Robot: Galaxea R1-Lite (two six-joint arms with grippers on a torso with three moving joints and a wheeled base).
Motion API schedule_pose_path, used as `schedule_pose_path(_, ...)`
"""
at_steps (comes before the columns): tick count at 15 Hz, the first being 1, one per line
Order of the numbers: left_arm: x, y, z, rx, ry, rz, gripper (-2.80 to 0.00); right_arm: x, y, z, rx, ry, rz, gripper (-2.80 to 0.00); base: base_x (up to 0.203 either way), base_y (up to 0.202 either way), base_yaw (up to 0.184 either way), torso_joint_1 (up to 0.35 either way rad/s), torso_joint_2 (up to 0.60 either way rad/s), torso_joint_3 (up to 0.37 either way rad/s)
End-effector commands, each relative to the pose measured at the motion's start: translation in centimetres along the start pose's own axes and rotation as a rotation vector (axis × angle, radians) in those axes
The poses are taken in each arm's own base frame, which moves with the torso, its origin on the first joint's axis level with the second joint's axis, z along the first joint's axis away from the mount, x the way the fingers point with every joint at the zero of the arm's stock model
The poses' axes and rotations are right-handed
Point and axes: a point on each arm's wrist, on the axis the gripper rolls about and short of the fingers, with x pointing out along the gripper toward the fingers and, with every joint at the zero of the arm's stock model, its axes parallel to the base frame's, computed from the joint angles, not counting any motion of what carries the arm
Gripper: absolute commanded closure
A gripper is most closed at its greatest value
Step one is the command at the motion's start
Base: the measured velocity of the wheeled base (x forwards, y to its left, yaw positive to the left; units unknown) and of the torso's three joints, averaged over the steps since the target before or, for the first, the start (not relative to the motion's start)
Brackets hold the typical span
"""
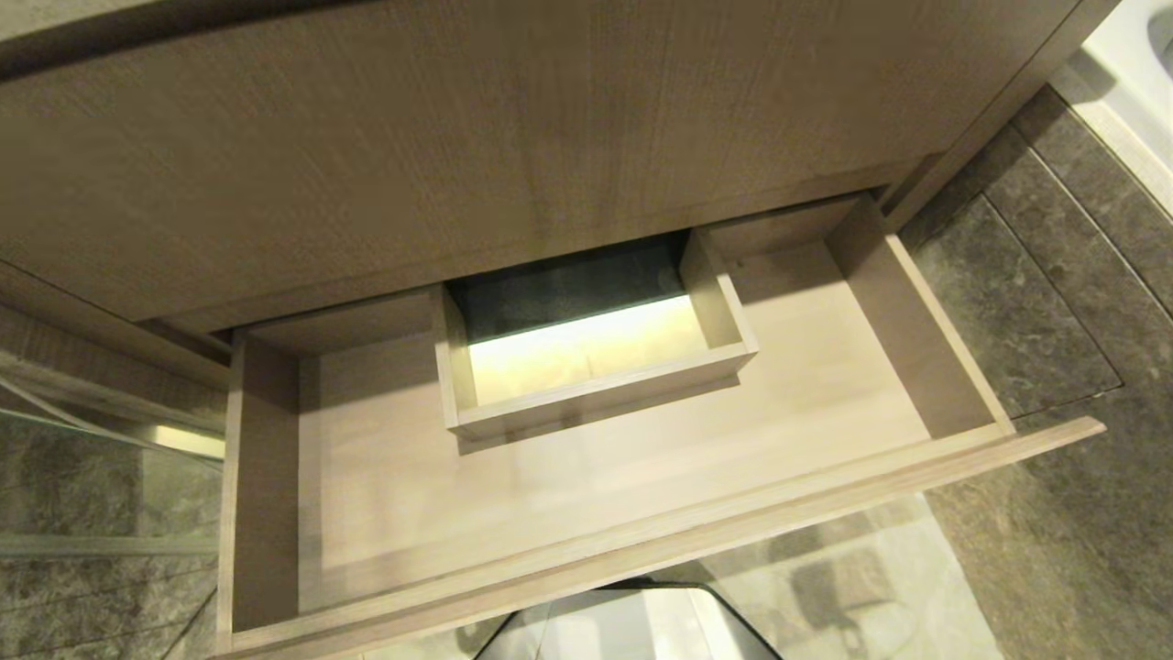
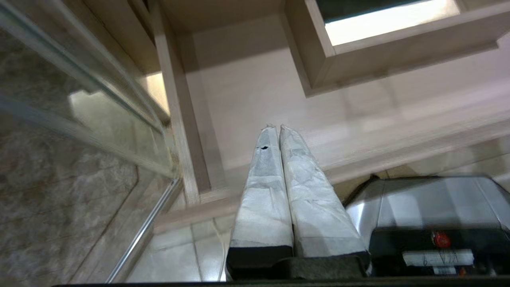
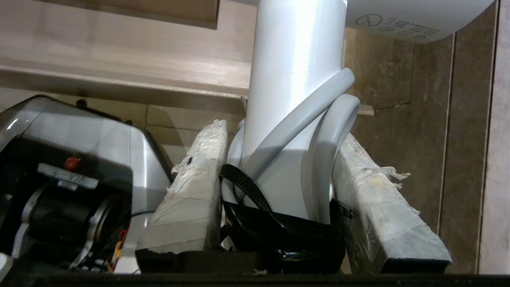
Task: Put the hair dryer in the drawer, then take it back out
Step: Put it into the drawer
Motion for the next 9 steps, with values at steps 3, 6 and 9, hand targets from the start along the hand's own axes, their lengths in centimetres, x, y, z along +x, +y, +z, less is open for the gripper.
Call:
schedule_pose_path(3, 0.0, 0.0, 0.0, 0.000, 0.003, 0.001, 0.00, 0.8, 0.1, -0.5, 0.003, 0.031, 0.015, 0.00, 0.000, 0.000, 0.000, -0.044, 0.39, 0.353)
schedule_pose_path(6, 0.0, 0.0, -0.1, 0.000, 0.005, -0.001, 0.00, 1.5, 0.0, -0.4, 0.004, 0.039, 0.021, 0.00, 0.000, 0.000, 0.000, -0.040, 0.36, 0.305)
schedule_pose_path(9, 0.0, 0.0, -0.1, 0.000, 0.005, 0.000, 0.00, 3.1, -0.4, 0.0, 0.009, 0.080, 0.046, 0.00, 0.000, 0.000, 0.000, -0.041, 0.33, 0.301)
